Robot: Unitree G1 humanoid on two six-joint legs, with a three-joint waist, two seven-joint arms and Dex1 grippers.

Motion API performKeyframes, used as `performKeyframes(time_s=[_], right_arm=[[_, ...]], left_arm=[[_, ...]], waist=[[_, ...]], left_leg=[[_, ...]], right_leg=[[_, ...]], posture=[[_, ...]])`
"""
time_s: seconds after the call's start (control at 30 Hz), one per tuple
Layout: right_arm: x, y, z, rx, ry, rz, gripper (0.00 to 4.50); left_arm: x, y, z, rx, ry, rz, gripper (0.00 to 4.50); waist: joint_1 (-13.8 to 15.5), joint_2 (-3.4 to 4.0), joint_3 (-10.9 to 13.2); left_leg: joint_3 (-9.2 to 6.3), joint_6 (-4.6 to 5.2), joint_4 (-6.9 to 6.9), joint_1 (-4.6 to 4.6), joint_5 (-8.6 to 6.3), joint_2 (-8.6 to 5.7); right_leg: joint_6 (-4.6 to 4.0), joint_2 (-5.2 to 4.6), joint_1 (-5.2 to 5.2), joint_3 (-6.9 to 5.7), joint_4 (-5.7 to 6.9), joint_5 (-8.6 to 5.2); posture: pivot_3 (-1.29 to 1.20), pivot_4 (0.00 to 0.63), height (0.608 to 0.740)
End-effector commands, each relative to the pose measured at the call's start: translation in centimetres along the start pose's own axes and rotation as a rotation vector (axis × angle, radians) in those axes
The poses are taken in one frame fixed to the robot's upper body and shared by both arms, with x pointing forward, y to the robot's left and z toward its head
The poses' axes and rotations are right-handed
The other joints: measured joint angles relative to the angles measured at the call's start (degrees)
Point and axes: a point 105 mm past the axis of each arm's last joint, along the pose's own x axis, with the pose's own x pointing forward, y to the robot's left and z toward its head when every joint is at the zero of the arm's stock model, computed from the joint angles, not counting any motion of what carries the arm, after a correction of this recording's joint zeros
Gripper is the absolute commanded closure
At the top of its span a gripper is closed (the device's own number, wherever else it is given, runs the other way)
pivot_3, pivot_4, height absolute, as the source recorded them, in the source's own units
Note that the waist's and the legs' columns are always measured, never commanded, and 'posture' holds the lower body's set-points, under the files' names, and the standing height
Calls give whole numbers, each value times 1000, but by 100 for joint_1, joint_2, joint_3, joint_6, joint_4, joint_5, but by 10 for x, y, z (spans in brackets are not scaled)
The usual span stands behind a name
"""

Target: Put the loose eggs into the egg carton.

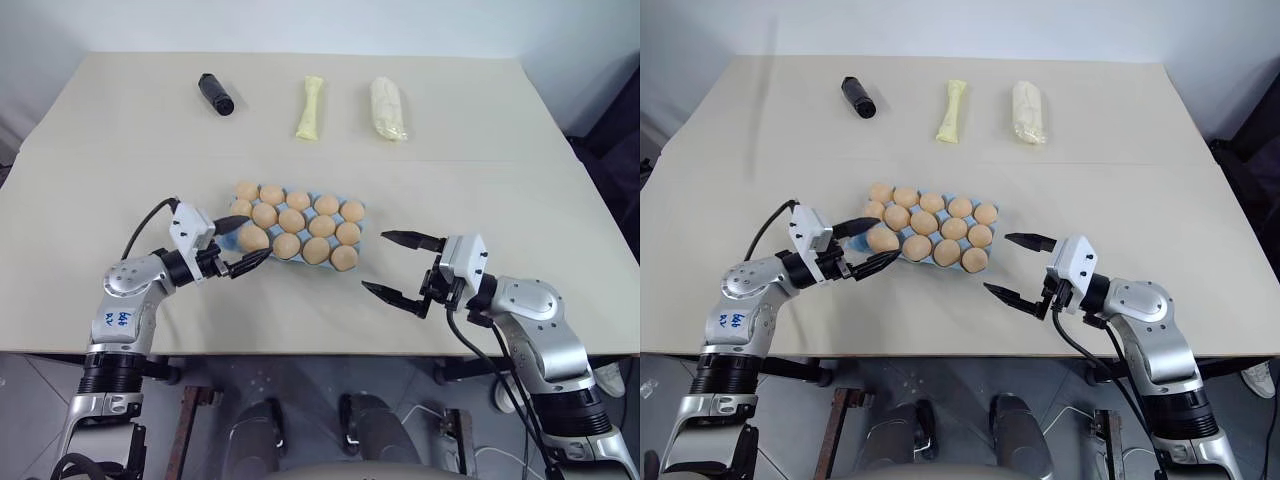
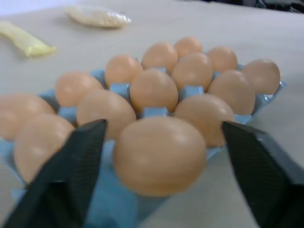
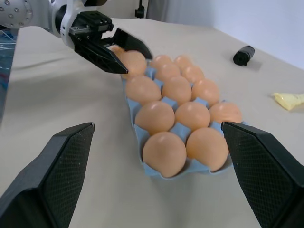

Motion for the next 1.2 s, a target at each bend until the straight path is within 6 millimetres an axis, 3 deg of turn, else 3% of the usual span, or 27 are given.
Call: performKeyframes(time_s=[0.03, 0.2, 0.33, 0.53, 0.6, 0.7, 0.93, 1.1, 1.2], right_arm=[[1, 3, 11, -11, -39, 6, 0], [2, 7, 11, -3, -40, 37, 0], [7, 6, 13, -4, -55, 50, 0], [18, 3, 20, -14, -99, 55, 0], [20, 3, 20, -14, -101, 60, 0], [20, 3, 20, -16, -99, 66, 0], [16, 5, 20, -23, -97, 101, 0], [17, 9, 17, -21, -98, 103, 0], [18, 11, 17, -16, -108, 80, 0]], left_arm=[[-27, 15, 15, 66, -42, 83, 40], [-82, 9, 4, 102, 21, 133, 40], [-139, 20, -12, 78, 78, 394, 40], [-188, 16, -45, -24, 127, 679, 40], [-183, 12, -46, -78, 95, 687, 40], [-160, 8, -41, -108, 60, 624, 40], [-120, 36, -27, -68, 26, 586, 40], [-94, 48, -30, -57, 78, 529, 40], [-79, 66, -30, -74, 75, 561, 40]], waist=[[-14, 0, 0], [-57, 0, 0], [-28, -2, 0], [-31, -4, -1], [3, -15, -8], [15, -24, -13], [-9, -28, -16], [-22, -28, -16], [1, -29, -16]], left_leg=[[0, 0, 0, 0, 0, 0], [6, -6, -12, 3, -4, 14], [4, -22, -12, 2, -14, 16], [3, -28, -11, 5, -19, 12], [-3, -27, -11, 3, -19, 12], [-13, -28, -12, 1, -19, 12], [-14, -28, -16, 6, -20, 13], [-9, -31, -25, 6, -21, 15], [0, -12, -24, 7, -17, 22]], right_leg=[[0, 0, 0, -1, 1, 0], [-5, 4, -4, 1, -2, -3], [-13, 2, -8, -1, -4, -7], [-20, -10, -4, -1, -5, -6], [-30, -11, -4, -6, -7, -10], [-60, -14, 5, -17, -15, -27], [-49, -9, 23, -21, -32, -14], [-16, 0, 24, -22, -42, 5], [-14, 3, 21, -26, -46, 5]], posture=[[0, 150, 740], [0, 150, 740], [0, 150, 740], [0, 150, 740], [0, 150, 740], [0, 150, 740], [0, 150, 740], [0, 150, 740], [0, 150, 740]])
